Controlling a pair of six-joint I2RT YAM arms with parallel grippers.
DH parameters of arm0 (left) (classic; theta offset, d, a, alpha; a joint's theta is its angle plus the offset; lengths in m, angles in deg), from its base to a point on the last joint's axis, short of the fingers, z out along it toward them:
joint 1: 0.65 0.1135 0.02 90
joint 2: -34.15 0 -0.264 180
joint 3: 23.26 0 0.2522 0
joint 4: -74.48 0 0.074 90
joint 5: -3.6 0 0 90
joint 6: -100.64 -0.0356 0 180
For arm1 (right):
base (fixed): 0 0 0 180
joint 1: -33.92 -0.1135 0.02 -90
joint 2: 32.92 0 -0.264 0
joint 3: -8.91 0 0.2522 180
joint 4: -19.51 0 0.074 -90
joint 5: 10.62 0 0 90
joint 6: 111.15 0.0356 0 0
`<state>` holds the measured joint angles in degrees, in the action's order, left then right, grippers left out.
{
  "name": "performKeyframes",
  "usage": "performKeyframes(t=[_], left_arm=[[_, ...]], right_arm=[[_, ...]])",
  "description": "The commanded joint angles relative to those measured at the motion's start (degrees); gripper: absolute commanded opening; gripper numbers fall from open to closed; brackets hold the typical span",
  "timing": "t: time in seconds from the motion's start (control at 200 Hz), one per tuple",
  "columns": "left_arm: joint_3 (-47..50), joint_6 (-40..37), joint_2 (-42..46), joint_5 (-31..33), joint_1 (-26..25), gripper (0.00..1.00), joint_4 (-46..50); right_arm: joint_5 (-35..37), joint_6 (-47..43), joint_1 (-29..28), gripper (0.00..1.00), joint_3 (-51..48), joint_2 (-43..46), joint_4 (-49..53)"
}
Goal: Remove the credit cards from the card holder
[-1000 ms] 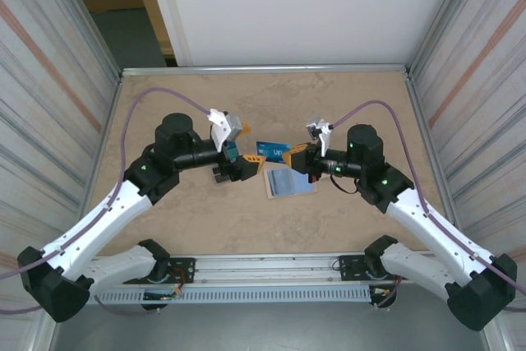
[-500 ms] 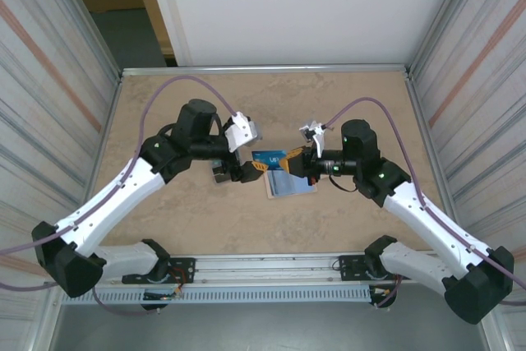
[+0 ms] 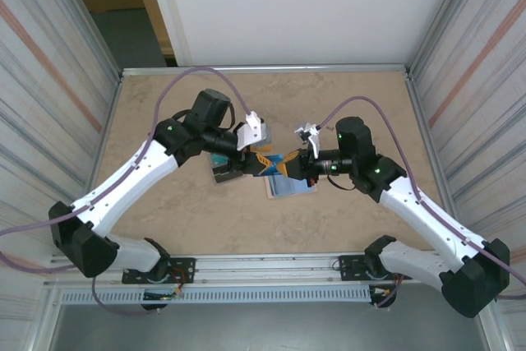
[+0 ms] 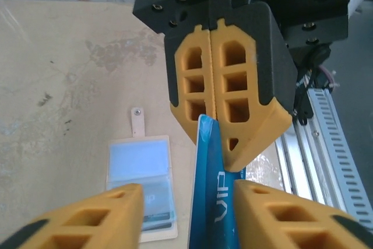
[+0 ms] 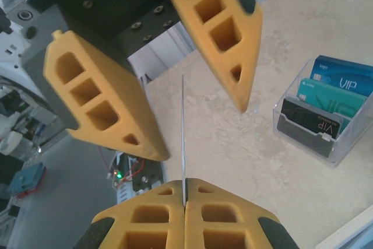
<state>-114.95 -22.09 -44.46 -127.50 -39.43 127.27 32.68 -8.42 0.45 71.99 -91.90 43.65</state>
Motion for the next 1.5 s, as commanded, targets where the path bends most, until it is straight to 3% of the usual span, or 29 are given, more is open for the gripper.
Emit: performKeyframes(t=[0.0,0.215,0.376,0.506,0.571,0.651,0.732,0.802,0.832,1.007,1.253,1.498], left_arm=[[-2.4,-1.8,-1.5,-3.2,-0.5,0.38,4.9],[-2.8,-3.9,-3.2,-5.6,-0.4,0.34,7.5],[-2.8,-4.0,-3.4,-2.9,-0.5,0.09,8.3],[-1.9,-2.2,-2.7,3.6,-0.5,0.0,6.1],[-1.0,-1.0,-1.9,8.0,-0.5,0.0,4.1],[1.0,-0.7,-0.9,13.2,-0.5,0.0,1.5],[3.4,0.0,0.2,20.1,-0.4,0.0,-1.5],[6.1,-1.4,1.4,24.0,-0.1,0.0,-4.2],[7.5,-2.7,1.9,25.1,0.3,0.0,-5.5],[13.9,-9.7,2.9,26.9,5.2,0.0,-12.6],[16.0,-15.9,-1.4,16.2,16.7,0.0,-15.6],[13.5,-17.0,-8.2,12.1,22.5,0.0,-14.1]], right_arm=[[-1.8,-2.3,-0.4,0.0,2.8,-0.3,1.3],[-0.5,-2.7,-0.4,0.0,2.7,-0.4,1.1],[0.8,-2.6,-0.4,0.0,2.7,-0.3,1.4],[4.2,-2.5,-0.4,0.0,2.5,0.4,1.9],[6.5,-2.1,-0.3,0.22,2.4,1.0,1.9],[9.2,-1.7,-0.1,0.39,2.2,1.7,1.9],[12.5,-1.2,0.1,0.75,1.8,1.9,1.9],[16.1,-0.5,0.1,0.86,1.3,4.1,1.6],[17.9,-0.2,0.1,0.99,0.9,4.6,1.4],[26.0,1.2,0.1,0.99,0.2,7.0,1.6],[35.3,3.6,0.2,0.99,-0.6,9.6,3.1],[38.1,5.9,0.4,0.99,-0.7,10.6,5.7]])
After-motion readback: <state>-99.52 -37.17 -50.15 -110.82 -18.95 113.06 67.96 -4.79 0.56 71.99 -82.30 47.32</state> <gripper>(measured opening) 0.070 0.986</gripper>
